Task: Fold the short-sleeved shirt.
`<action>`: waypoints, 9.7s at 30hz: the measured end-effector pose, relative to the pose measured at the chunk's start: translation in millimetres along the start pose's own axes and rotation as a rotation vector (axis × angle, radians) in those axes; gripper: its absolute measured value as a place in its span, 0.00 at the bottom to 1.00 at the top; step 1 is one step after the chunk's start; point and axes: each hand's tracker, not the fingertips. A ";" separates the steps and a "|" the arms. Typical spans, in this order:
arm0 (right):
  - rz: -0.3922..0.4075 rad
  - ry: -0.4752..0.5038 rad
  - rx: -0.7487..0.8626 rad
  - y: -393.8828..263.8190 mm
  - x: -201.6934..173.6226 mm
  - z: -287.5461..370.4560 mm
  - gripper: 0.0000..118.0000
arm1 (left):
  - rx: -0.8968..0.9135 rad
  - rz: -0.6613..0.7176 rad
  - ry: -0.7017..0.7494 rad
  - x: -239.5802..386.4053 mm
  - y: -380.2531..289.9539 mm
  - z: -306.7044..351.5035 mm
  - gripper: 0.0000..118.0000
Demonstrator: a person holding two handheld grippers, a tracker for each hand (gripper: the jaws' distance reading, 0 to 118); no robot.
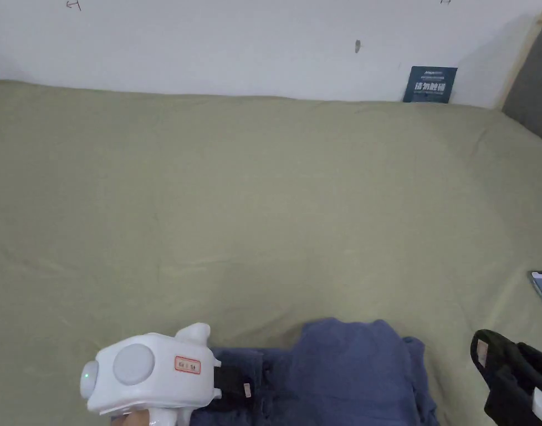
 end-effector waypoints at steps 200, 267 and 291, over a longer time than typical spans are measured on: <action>0.186 0.123 -0.010 71.8 -48.8 -87.8 0.00 | 0.785 -0.290 0.395 31.6 33.8 253.6 0.02; 0.159 -0.076 0.349 107.1 -64.7 -34.6 1.00 | 1.107 -0.503 0.456 177.3 -7.4 211.2 1.00; 0.187 -0.059 0.331 111.7 -68.5 -36.5 1.00 | 1.036 -0.542 0.462 190.1 -8.5 222.3 1.00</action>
